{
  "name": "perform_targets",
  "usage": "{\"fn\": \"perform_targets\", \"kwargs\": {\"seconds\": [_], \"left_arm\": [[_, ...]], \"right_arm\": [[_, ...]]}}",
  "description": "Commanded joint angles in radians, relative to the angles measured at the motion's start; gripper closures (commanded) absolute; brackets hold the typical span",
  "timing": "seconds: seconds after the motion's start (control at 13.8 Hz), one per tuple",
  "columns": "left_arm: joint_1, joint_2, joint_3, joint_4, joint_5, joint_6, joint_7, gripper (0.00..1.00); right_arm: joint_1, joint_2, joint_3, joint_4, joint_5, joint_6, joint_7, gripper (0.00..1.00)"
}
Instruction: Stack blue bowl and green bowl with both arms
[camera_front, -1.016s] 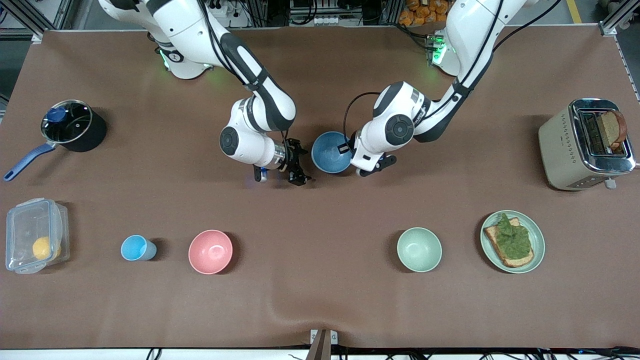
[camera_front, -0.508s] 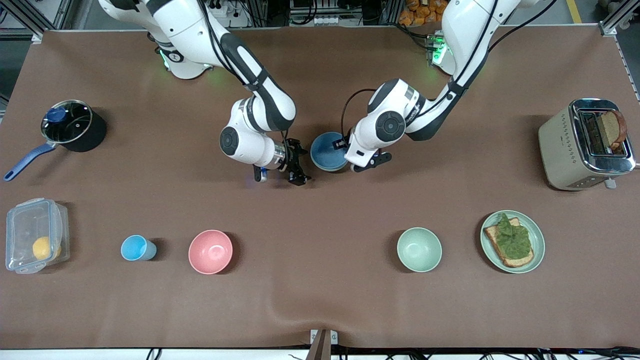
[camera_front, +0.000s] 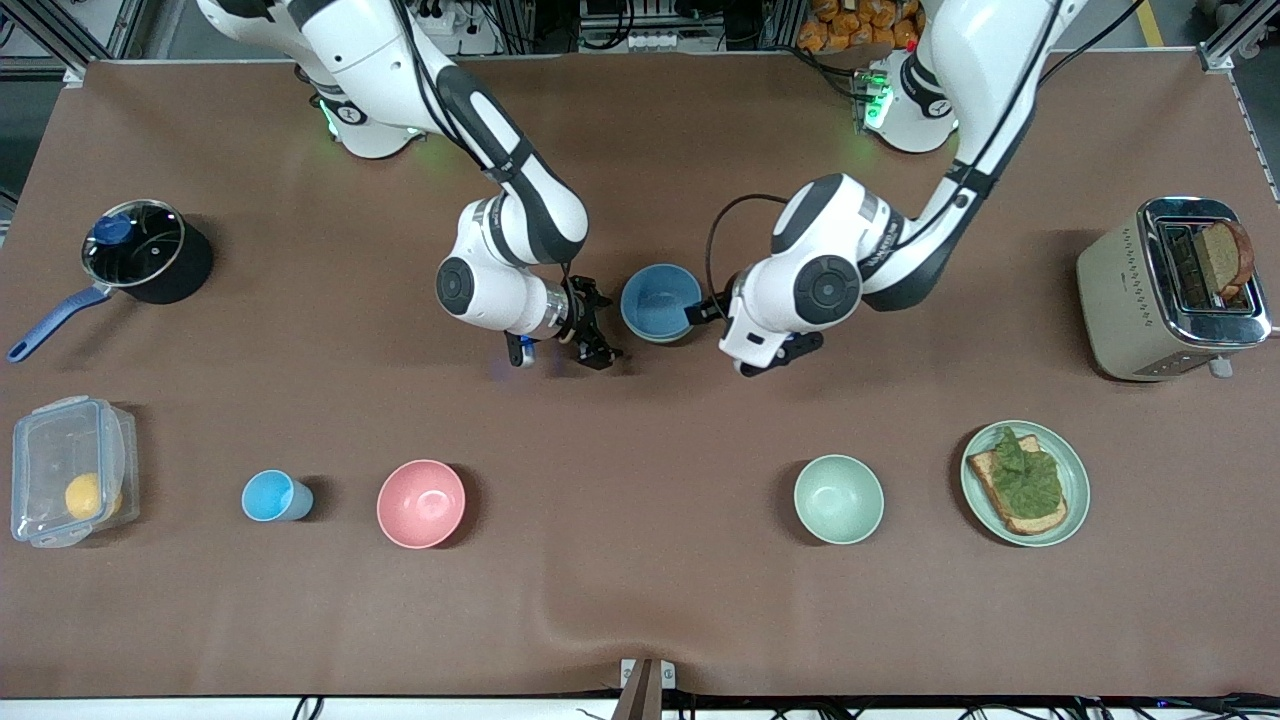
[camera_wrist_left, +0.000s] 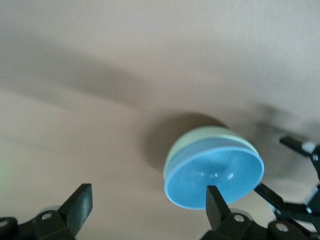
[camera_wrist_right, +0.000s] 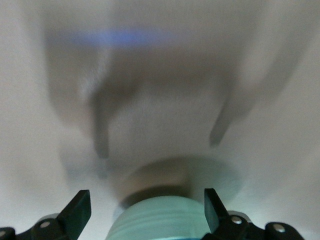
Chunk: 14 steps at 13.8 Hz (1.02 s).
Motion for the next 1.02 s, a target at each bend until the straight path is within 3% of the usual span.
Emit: {"fn": "perform_targets", "kwargs": {"seconds": [0.0,0.29,0.44,0.87,0.94], "left_arm": [[0.028,-0.046,0.003,0.049,0.109,-0.071,-0.028,0.0],[0.112,-0.039,0.003,0.213,0.268,-0.126,-0.001,0.0],[0.161,-0.034,0.003,0.235,0.348,-0.126,0.088,0.0],[0.356,-0.01,0.026,0.351,0.37,-0.103,0.52,0.0],[0.397,-0.005,0.026,0.356,0.37,-0.076,0.6,0.0]], "right_arm": [[-0.019,-0.065,-0.061,-0.01,-0.108,-0.162,-0.023,0.0],[-0.019,-0.122,-0.129,-0.008,-0.281,-0.332,-0.023,0.0],[-0.019,-0.16,-0.179,-0.004,-0.382,-0.451,-0.032,0.0],[-0.031,-0.287,-0.319,0.016,-0.605,-0.705,-0.277,0.0],[-0.033,-0.307,-0.321,0.022,-0.678,-0.731,-0.297,0.0]]}}
